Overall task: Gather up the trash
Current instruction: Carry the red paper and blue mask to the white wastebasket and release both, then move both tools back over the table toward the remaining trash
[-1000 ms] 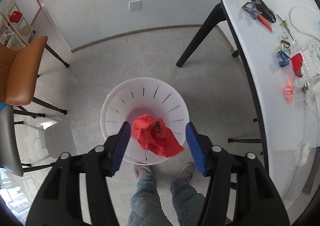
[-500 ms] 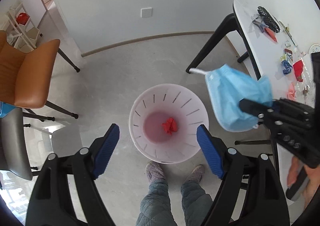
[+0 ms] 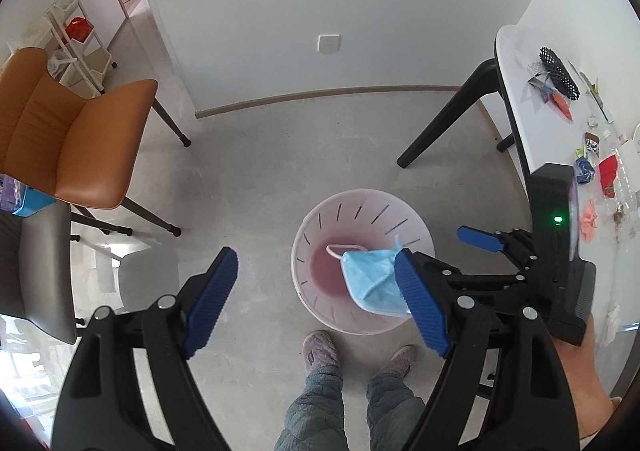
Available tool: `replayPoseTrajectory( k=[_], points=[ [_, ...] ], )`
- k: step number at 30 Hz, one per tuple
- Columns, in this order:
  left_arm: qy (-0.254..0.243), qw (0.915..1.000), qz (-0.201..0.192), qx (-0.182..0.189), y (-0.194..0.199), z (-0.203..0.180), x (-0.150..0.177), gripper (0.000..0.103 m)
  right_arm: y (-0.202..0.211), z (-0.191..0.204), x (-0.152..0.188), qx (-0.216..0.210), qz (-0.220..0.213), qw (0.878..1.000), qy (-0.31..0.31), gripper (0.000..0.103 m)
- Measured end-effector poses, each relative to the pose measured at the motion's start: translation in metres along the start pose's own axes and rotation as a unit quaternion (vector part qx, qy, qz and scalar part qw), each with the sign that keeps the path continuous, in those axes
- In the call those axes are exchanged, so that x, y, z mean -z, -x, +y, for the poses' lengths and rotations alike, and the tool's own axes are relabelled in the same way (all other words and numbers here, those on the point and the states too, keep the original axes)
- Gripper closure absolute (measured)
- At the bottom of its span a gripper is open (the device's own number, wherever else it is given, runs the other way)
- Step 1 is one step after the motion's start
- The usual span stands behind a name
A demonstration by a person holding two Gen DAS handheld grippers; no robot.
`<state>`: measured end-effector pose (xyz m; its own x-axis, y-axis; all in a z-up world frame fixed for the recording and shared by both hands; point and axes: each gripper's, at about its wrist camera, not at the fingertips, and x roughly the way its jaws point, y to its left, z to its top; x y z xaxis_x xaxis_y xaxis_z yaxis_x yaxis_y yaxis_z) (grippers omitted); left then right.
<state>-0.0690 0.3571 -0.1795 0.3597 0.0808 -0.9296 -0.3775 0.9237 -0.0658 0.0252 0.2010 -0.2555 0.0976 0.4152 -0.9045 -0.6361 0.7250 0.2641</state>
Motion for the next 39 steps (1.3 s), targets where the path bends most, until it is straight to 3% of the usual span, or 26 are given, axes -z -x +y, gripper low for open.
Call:
replayPoseTrajectory(
  k=[4,7,10,13,18,21,28,33,39],
  points=[
    [0.001,0.9993,-0.037,0.000,0.035,-0.011,-0.011,0.026,0.083,-0.004,-0.003,0.017,-0.086,0.996,-0.019,0.008],
    [-0.004,0.9971,-0.075,-0.004,0.072,-0.027,-0.017,0.025,0.156,-0.010,0.003,0.031,-0.152,0.987,-0.030,0.002],
    [-0.002,0.9925,-0.122,-0.011,0.113,-0.047,-0.022,0.013,0.235,-0.021,0.017,0.046,-0.226,0.973,-0.032,0.002],
    [-0.001,0.9851,-0.171,-0.012,0.157,-0.074,-0.021,0.012,0.305,-0.033,0.038,0.059,-0.290,0.955,-0.022,0.002],
    [0.012,0.9695,-0.241,-0.042,0.219,-0.132,-0.005,0.009,0.388,-0.064,0.081,0.063,-0.355,0.933,0.004,0.002],
    [0.025,0.9613,-0.267,-0.064,0.249,-0.174,0.015,0.008,0.426,-0.095,0.106,0.055,-0.368,0.928,0.014,0.002],
    [0.045,0.9530,-0.288,-0.083,0.287,-0.267,0.060,0.008,0.487,-0.158,0.164,0.045,-0.390,0.919,0.039,0.002],
    [0.029,0.9561,-0.278,-0.089,0.289,-0.320,0.078,0.008,0.506,-0.196,0.190,0.037,-0.385,0.922,0.031,0.002],
    [0.008,0.9655,-0.252,-0.064,0.268,-0.364,0.088,0.008,0.500,-0.234,0.215,0.058,-0.364,0.930,0.017,0.002]
  ],
)
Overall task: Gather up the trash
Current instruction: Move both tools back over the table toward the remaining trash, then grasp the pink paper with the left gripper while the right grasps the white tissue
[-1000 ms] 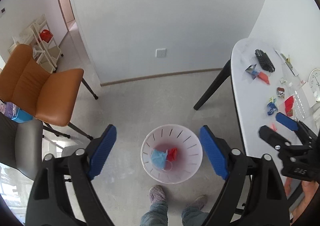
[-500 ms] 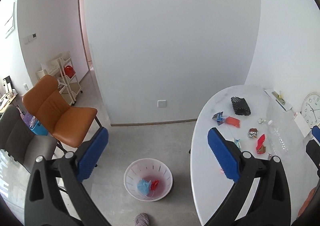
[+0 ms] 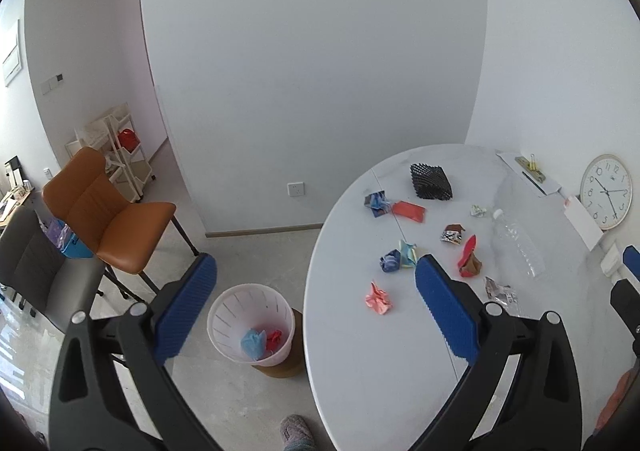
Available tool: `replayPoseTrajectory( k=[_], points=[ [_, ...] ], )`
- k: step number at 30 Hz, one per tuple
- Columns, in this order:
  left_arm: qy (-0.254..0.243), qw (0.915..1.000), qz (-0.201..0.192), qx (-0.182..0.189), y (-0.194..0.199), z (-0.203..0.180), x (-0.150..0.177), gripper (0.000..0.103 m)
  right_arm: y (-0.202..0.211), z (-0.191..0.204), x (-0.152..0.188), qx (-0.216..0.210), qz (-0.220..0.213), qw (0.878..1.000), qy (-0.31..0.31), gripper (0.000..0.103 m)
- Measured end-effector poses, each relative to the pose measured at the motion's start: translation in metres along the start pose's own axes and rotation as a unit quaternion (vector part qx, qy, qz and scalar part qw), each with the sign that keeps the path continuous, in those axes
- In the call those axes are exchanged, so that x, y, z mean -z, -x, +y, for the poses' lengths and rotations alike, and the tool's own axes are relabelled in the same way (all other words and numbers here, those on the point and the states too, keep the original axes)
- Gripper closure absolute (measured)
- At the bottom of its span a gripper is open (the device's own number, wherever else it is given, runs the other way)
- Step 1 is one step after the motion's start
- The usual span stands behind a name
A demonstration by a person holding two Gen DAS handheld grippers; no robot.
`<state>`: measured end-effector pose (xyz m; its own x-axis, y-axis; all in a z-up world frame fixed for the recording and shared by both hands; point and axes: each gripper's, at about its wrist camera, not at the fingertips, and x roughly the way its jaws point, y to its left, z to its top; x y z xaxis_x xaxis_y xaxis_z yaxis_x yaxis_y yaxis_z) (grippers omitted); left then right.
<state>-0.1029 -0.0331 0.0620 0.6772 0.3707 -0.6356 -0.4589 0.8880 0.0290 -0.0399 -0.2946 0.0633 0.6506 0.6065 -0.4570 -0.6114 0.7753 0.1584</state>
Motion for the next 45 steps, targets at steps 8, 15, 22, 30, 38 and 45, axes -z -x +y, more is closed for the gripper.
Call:
replayPoseTrajectory(
  k=[8,15,22,30,38,45],
  points=[
    [-0.068,0.9917,0.045,0.100,-0.046,-0.063,0.054,0.008,-0.003,-0.043,0.062,0.041,0.075,0.996,-0.023,0.002],
    [-0.108,0.9812,0.091,0.131,-0.094,-0.085,0.089,0.008,-0.034,-0.051,0.130,0.059,0.151,0.985,-0.057,0.002],
    [-0.137,0.9768,0.111,0.123,-0.166,-0.074,0.084,0.008,-0.089,-0.042,0.191,0.073,0.214,0.970,-0.092,0.016],
    [-0.172,0.9594,0.160,0.156,-0.267,-0.085,0.085,0.019,-0.125,-0.041,0.230,0.137,0.264,0.941,-0.159,0.034],
    [-0.207,0.9383,0.217,0.173,-0.318,-0.097,0.103,0.049,-0.138,-0.038,0.249,0.177,0.290,0.921,-0.190,0.037],
    [-0.212,0.9309,0.223,0.197,-0.323,-0.101,0.102,0.068,-0.141,-0.039,0.249,0.188,0.294,0.919,-0.184,0.048]
  ],
)
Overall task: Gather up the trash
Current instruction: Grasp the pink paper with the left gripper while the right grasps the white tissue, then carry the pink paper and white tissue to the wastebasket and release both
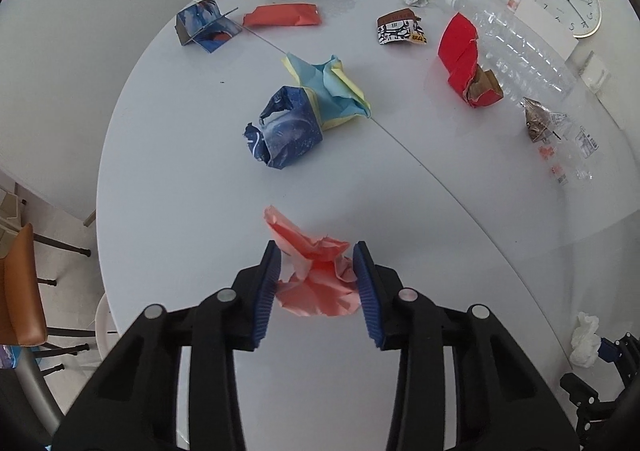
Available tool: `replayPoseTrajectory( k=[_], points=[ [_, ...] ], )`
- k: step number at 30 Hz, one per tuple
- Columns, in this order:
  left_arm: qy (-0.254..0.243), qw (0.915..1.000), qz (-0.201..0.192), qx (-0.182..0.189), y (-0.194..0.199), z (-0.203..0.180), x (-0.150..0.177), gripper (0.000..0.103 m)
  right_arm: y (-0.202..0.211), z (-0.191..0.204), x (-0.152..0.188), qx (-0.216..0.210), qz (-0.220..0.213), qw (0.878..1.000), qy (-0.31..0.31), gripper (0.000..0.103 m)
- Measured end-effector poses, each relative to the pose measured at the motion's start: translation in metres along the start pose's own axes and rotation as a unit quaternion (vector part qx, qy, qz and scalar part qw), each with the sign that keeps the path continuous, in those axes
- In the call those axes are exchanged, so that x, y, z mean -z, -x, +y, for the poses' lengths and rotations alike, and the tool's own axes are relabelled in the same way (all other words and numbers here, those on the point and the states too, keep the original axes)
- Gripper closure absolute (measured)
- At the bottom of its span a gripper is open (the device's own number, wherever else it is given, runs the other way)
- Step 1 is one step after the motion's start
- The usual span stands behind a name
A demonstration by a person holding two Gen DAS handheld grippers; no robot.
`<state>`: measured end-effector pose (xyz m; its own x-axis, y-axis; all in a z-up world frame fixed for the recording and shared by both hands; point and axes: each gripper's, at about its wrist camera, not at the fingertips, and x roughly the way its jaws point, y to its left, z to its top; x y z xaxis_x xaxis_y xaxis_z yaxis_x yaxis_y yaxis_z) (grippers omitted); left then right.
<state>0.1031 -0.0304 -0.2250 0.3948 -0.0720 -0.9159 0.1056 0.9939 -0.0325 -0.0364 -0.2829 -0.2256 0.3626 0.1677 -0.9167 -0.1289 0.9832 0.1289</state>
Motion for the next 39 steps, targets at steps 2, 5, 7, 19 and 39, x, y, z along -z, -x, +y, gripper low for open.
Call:
replayPoseTrajectory(
  k=[2,5,7,19,39],
  points=[
    [0.007,1.0000,-0.003,0.005,0.004,0.004,-0.002,0.072,0.000,-0.003,-0.004,-0.003,-0.001,1.000,0.000,0.060],
    [0.014,0.9998,-0.010,0.005,0.010,0.007,-0.004,0.073,-0.002,-0.013,-0.010,-0.020,0.003,1.000,-0.007,0.081],
    [0.019,0.9997,-0.017,0.001,0.017,0.009,-0.003,0.073,-0.001,-0.019,-0.011,-0.029,0.004,1.000,-0.010,0.088],
    [0.118,0.9905,-0.066,-0.023,0.103,0.033,0.028,0.073,0.057,0.004,-0.044,-0.126,-0.048,0.987,0.087,0.090],
    [0.248,0.9639,0.078,-0.058,0.024,0.258,0.152,0.066,0.032,0.271,-0.113,-0.251,-0.023,0.941,0.226,0.090]
  ],
)
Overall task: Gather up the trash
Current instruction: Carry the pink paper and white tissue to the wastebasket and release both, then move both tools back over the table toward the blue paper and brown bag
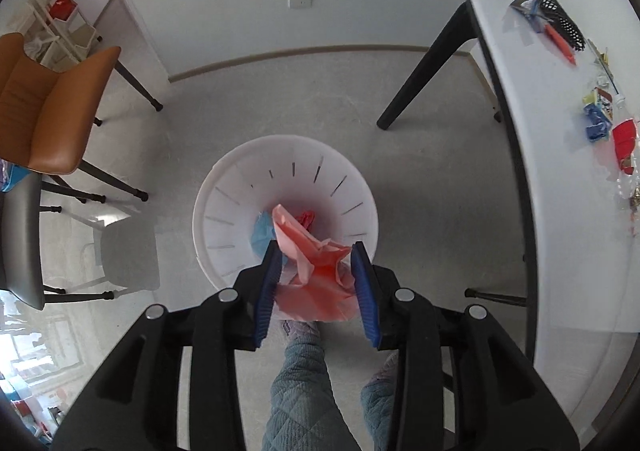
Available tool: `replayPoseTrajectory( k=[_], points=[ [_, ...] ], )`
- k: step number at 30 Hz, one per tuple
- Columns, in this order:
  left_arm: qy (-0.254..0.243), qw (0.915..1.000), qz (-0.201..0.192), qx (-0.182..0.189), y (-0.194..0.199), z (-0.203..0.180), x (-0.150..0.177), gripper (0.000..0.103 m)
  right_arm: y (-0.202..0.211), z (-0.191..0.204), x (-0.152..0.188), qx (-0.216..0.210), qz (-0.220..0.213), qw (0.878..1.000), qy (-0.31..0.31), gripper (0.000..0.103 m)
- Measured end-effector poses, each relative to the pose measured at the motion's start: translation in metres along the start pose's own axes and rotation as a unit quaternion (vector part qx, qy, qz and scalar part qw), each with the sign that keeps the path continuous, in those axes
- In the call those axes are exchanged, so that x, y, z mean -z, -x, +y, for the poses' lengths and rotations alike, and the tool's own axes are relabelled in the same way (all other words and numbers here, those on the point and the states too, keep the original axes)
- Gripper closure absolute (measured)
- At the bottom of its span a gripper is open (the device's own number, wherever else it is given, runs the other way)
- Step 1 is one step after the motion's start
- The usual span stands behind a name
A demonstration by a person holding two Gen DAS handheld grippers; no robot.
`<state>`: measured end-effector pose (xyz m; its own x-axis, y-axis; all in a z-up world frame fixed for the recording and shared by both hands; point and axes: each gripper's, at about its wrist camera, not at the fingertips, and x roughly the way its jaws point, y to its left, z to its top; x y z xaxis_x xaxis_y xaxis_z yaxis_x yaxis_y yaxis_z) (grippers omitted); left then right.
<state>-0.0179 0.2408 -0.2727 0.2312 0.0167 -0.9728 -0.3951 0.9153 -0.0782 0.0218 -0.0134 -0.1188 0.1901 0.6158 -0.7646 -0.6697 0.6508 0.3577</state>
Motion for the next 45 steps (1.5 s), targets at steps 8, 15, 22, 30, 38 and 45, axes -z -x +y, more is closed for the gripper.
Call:
replayPoseTrajectory(
  k=[8,15,22,30,38,45],
  points=[
    [-0.014,0.9993,0.016,0.031,-0.012,0.036,-0.022,0.044,-0.088,0.034,-0.028,-0.007,0.055,0.998,0.005,0.090],
    [0.005,0.9990,-0.044,0.002,0.048,0.078,-0.032,0.027,-0.166,0.060,-0.035,-0.021,0.108,0.993,0.047,0.088],
    [0.036,0.9957,-0.078,-0.036,0.092,0.124,-0.028,0.026,-0.251,0.081,-0.022,-0.031,0.165,0.984,0.062,0.074],
    [0.027,0.9939,-0.098,-0.044,0.117,0.120,-0.029,0.026,-0.216,0.084,-0.034,-0.005,0.117,0.992,0.041,0.027],
    [-0.076,0.9791,-0.186,0.032,0.189,0.016,-0.037,0.014,-0.029,0.044,-0.054,0.098,-0.052,0.994,-0.018,0.003],
    [-0.132,0.9582,-0.242,0.077,0.232,-0.100,-0.031,0.008,0.119,-0.009,-0.025,0.165,-0.154,0.973,-0.048,0.002]
  ],
)
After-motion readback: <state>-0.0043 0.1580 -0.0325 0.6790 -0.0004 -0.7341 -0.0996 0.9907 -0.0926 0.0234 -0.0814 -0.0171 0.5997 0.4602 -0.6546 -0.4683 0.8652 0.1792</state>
